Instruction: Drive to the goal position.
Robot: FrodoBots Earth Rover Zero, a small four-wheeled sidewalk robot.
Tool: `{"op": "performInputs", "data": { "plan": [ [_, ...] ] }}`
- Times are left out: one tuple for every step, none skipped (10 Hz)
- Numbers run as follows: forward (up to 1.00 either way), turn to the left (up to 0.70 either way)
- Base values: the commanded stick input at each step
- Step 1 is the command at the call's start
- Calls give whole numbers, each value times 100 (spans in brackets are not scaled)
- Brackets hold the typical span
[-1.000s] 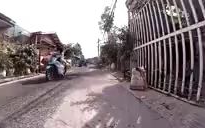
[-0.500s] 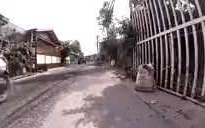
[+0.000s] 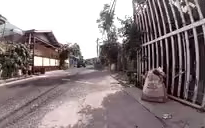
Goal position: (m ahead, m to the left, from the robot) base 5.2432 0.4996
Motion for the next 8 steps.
{"op": "performInputs", "data": {
  "plan": [
    [70,0],
    [70,0],
    [70,0],
    [70,0],
    [70,0],
    [70,0],
    [82,0],
    [85,0]
  ]
}}
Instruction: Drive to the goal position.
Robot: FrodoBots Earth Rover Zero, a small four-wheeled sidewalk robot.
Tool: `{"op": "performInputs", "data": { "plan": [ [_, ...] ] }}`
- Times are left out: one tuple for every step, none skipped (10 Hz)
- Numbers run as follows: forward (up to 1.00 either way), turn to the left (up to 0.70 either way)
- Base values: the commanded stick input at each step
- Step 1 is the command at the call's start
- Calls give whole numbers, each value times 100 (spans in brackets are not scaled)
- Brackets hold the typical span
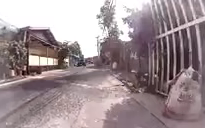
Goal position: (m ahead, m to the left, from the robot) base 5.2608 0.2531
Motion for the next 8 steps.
{"op": "performInputs", "data": {
  "plan": [
    [85,0],
    [85,0],
    [85,0],
    [85,5],
    [85,4],
    [85,0],
    [85,11],
    [85,26]
  ]
}}
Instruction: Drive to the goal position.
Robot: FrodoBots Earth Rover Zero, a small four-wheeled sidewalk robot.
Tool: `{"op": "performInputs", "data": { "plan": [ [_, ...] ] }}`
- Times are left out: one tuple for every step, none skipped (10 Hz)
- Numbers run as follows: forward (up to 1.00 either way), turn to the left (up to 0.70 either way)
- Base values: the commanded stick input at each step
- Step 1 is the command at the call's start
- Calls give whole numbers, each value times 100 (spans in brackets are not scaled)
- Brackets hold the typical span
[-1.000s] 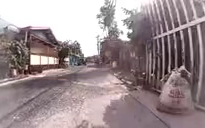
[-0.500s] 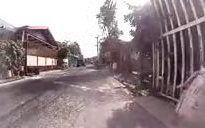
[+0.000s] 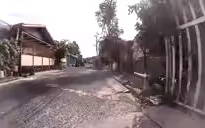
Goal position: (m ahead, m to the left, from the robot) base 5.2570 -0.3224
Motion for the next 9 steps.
{"op": "performInputs", "data": {
  "plan": [
    [85,33],
    [85,4],
    [85,0],
    [85,0],
    [85,0],
    [85,0],
    [85,9],
    [85,4],
    [85,0]
  ]
}}
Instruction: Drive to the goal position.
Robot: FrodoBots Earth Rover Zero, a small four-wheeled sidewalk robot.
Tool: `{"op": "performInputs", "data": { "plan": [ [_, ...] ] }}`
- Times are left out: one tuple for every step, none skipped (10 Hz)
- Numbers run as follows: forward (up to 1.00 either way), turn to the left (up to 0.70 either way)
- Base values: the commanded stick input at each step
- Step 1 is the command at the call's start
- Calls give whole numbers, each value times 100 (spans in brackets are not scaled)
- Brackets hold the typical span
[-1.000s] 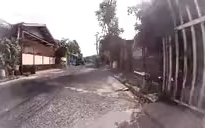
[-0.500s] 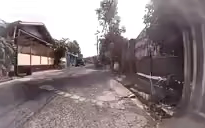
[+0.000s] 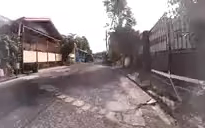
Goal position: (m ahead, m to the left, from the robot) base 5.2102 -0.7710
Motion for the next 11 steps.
{"op": "performInputs", "data": {
  "plan": [
    [85,0],
    [85,0],
    [85,0],
    [85,0],
    [85,0],
    [85,0],
    [85,18],
    [85,11],
    [85,0],
    [85,0],
    [85,0]
  ]
}}
